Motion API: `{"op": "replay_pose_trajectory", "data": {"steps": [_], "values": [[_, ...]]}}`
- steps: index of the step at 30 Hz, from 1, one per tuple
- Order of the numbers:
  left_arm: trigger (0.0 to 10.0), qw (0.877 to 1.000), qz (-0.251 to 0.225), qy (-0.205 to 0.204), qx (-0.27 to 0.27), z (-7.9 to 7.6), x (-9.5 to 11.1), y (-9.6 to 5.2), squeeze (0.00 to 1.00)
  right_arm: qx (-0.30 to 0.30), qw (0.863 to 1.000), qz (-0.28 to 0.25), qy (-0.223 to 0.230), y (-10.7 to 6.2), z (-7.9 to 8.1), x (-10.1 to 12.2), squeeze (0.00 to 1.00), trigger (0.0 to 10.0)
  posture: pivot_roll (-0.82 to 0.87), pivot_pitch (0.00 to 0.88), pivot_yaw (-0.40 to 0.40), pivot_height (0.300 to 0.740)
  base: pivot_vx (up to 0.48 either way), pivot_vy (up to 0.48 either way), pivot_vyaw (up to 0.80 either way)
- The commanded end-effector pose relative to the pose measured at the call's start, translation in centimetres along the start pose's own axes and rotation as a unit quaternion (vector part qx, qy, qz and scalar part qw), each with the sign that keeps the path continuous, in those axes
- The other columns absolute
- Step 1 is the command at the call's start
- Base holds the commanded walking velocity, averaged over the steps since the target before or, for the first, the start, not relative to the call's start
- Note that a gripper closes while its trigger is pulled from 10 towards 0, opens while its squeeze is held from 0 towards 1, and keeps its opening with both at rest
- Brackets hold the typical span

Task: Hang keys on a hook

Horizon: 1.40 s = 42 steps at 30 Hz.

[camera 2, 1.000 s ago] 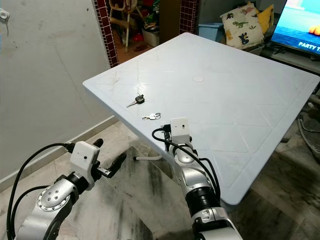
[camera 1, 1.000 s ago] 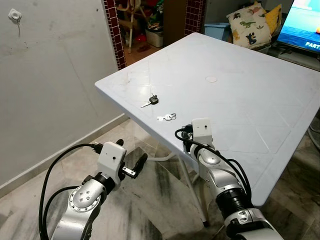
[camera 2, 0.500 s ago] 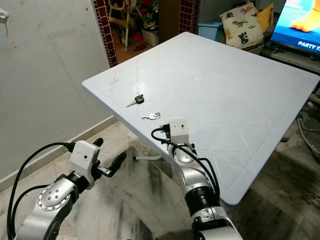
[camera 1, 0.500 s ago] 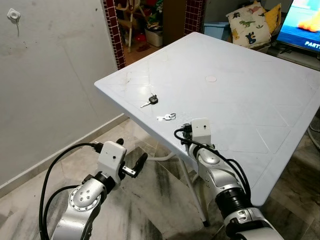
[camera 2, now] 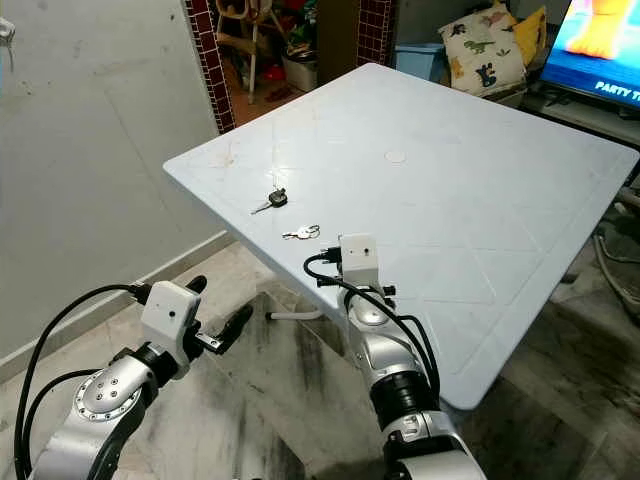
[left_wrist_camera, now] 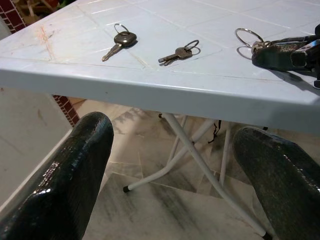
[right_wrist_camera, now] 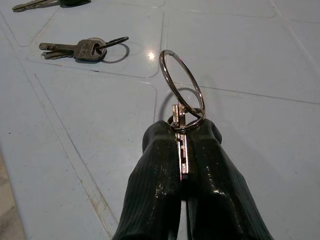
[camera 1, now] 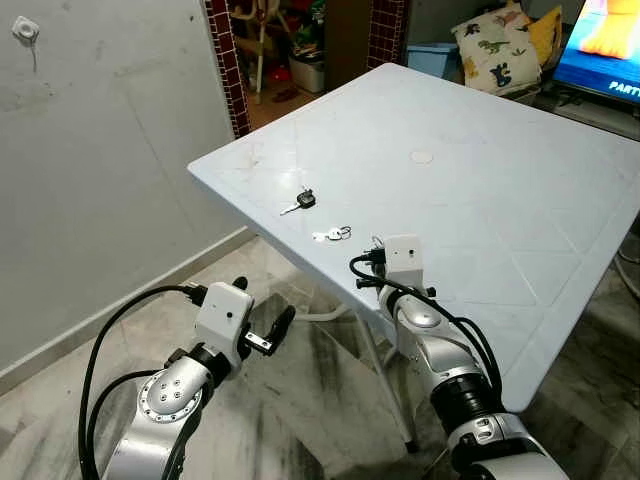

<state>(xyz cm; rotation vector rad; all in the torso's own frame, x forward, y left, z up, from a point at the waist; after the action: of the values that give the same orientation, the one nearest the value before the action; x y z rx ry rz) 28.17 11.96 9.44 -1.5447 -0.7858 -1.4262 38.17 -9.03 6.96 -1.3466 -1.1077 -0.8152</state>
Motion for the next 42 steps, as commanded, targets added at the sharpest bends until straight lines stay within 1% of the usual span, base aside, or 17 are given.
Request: {"op": "replay_pose_trajectory", "data": {"steps": [1,9,15,17,18,20,23,25,28,29,32,37,38,39,40,41,42], "values": [[10.0,1.000,0.005,0.007,0.000,0.1,-0.2,0.1,0.00,0.004,1.000,0.010,0.006,0.1,0.1,-0.2,0.00,0.0,0.01,0.065,0.052,0.740,0.000,0.000,0.00],[10.0,1.000,0.001,0.008,0.002,0.1,-0.1,0.3,0.00,0.004,1.000,0.007,0.009,0.2,0.1,-0.1,0.00,0.0,0.01,0.063,0.051,0.740,0.000,0.000,0.00],[10.0,1.000,-0.001,0.010,0.015,0.4,0.0,0.1,0.00,0.014,1.000,-0.010,0.012,0.1,0.5,0.5,0.00,0.0,0.01,0.066,0.051,0.740,0.000,0.000,0.00],[10.0,0.999,-0.013,0.008,0.050,1.5,0.4,0.0,0.00,0.029,0.999,-0.032,0.018,-0.1,1.1,1.5,0.00,0.0,0.01,0.066,0.051,0.740,0.000,0.000,0.00],[10.0,0.998,-0.014,0.008,0.054,1.6,0.4,0.0,0.00,0.030,0.999,-0.034,0.018,-0.1,1.1,1.6,0.00,0.0,0.01,0.066,0.051,0.740,0.000,0.000,0.00],[10.0,0.996,-0.024,0.003,0.090,2.7,0.7,-0.2,0.00,0.038,0.998,-0.053,0.018,-0.3,1.3,2.3,0.00,0.0,0.02,0.068,0.048,0.740,0.000,0.000,0.00],[10.0,0.990,-0.042,0.002,0.132,4.0,1.3,-0.6,0.00,0.047,0.995,-0.089,0.009,-0.9,1.4,3.7,0.00,0.0,0.02,0.069,0.047,0.740,0.000,0.000,0.00],[10.0,0.989,-0.047,0.006,0.140,4.3,1.5,-0.7,0.00,0.050,0.992,-0.117,0.002,-1.5,1.2,4.7,0.00,0.0,0.01,0.069,0.045,0.740,0.000,0.000,0.00],[10.0,0.988,-0.048,0.004,0.146,4.5,1.5,-0.6,0.00,0.049,0.989,-0.139,-0.002,-2.2,0.8,5.5,0.00,0.0,0.01,0.068,0.046,0.740,0.000,0.000,0.00],[10.0,0.987,-0.050,0.003,0.151,4.7,1.6,-0.6,0.00,0.053,0.987,-0.154,-0.005,-2.8,0.6,6.0,0.00,0.0,0.01,0.067,0.047,0.740,0.000,0.000,0.00],[10.0,0.985,-0.051,0.005,0.167,5.2,1.5,-0.7,0.00,0.059,0.983,-0.173,-0.008,-4.0,0.3,6.3,0.00,0.0,0.00,0.062,0.051,0.740,0.000,0.000,0.00],[10.0,0.980,-0.051,0.006,0.194,6.0,1.5,-0.9,0.00,0.056,0.982,-0.181,-0.010,-5.6,-0.5,6.1,0.00,0.0,-0.01,0.056,0.055,0.740,0.000,0.000,0.00],[10.0,0.981,-0.051,0.006,0.188,5.9,1.5,-1.1,0.00,0.060,0.981,-0.184,-0.019,-6.3,-0.6,6.1,0.00,1.1,-0.01,0.055,0.056,0.740,0.000,0.000,0.00],[10.0,0.982,-0.049,0.006,0.184,5.7,1.3,-1.2,0.00,0.071,0.980,-0.184,-0.037,-7.0,-0.5,6.0,0.00,3.0,-0.01,0.054,0.058,0.740,0.000,0.000,0.00],[10.0,0.983,-0.047,0.005,0.180,5.5,1.2,-1.3,0.00,0.083,0.979,-0.179,-0.057,-7.3,-0.2,5.8,0.00,8.6,-0.01,0.054,0.059,0.740,0.000,0.000,0.00],[10.0,0.983,-0.045,0.004,0.177,5.4,1.1,-1.3,0.00,0.091,0.978,-0.175,-0.071,-7.7,0.0,5.7,0.00,8.6,-0.01,0.053,0.061,0.740,0.000,0.000,0.00],[10.0,0.984,-0.042,0.003,0.173,5.3,0.9,-1.4,0.00,0.114,0.971,-0.168,-0.126,-8.2,0.4,5.4,0.00,10.0,-0.02,0.054,0.063,0.740,0.000,0.000,0.00]]}}
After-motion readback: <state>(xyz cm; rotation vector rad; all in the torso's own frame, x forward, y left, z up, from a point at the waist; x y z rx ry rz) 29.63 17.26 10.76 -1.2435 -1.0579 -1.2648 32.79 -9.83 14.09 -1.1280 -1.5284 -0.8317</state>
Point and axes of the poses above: a point about 5 cm out from each wrist's last joint towards the gripper, its own y axis pointing out of the wrist towards the gripper, its own x axis along the axis of the wrist's last joint, z = x × y, the point moved 4 cm from there along y, pointing out of the wrist towards the gripper, and after that the axes turned 4 degrees about -y, right-handed, at the moved point
